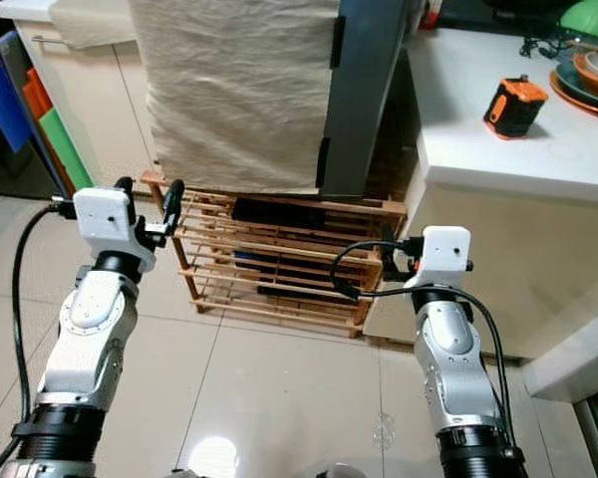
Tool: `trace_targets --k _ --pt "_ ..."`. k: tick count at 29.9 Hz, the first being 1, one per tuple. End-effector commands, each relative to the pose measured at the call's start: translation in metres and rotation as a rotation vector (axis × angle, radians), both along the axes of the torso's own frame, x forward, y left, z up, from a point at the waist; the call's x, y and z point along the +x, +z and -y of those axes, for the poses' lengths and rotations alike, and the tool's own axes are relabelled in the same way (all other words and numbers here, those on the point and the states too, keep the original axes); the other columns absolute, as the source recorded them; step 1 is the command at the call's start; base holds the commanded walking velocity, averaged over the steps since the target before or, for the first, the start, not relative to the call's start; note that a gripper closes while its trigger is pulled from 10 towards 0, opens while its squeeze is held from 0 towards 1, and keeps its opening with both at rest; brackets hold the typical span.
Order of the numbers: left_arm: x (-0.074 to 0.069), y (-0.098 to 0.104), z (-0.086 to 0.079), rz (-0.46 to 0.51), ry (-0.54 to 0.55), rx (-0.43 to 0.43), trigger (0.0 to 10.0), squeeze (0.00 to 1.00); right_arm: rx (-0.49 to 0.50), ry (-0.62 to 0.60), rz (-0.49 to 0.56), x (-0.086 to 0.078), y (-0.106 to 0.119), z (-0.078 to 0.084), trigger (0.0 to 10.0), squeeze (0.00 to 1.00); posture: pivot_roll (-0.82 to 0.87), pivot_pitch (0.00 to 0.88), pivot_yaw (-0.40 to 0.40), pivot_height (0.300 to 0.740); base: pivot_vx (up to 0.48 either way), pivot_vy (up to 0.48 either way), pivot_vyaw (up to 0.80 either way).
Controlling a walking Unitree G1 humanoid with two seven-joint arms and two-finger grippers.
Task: Restocking fridge
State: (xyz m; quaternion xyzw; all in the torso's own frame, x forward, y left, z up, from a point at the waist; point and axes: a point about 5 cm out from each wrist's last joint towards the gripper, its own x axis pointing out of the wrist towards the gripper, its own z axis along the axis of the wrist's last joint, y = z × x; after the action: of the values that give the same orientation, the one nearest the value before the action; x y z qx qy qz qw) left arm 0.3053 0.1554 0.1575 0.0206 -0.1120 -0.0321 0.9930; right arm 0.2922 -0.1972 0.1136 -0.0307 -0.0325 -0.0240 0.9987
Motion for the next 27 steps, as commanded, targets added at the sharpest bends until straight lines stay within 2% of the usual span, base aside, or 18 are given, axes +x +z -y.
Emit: trace_targets --k 1,8,19,20,22,27 --pt "0.003 -0.004 0.000 -0.051 0.008 -0.018 10.0 0.00 -0.008 -0.016 0.035 -0.001 0.005 0.004 10.0 0.00 -0.10 0.000 0.031 0.736 0.439 0.000 0.00" --pt "0.006 -0.011 -0.004 -0.132 0.040 -0.019 10.0 0.00 -0.016 -0.004 0.037 -0.003 0.002 0.002 10.0 0.00 -0.10 0.000 0.029 0.736 0.435 0.000 0.00" --pt "0.010 -0.008 -0.005 -0.150 0.054 -0.030 10.0 0.00 -0.012 0.011 0.041 0.002 0.004 0.001 10.0 0.00 -0.09 0.000 0.019 0.736 0.435 0.000 0.00" --pt "0.014 -0.006 0.000 -0.156 -0.002 -0.070 10.0 0.00 -0.012 0.011 0.043 0.002 0.005 0.000 10.0 0.00 -0.09 0.000 0.018 0.736 0.435 0.000 0.00" --pt "0.014 -0.003 0.010 -0.144 -0.072 -0.057 10.0 0.00 -0.015 0.012 0.044 0.002 0.005 0.000 10.0 0.00 -0.09 0.000 0.019 0.736 0.435 0.000 0.00" --pt "0.015 0.000 0.015 -0.138 -0.121 -0.060 10.0 0.00 -0.010 0.011 0.050 0.002 0.005 -0.001 10.0 0.00 -0.09 0.000 0.028 0.736 0.433 0.000 0.00"
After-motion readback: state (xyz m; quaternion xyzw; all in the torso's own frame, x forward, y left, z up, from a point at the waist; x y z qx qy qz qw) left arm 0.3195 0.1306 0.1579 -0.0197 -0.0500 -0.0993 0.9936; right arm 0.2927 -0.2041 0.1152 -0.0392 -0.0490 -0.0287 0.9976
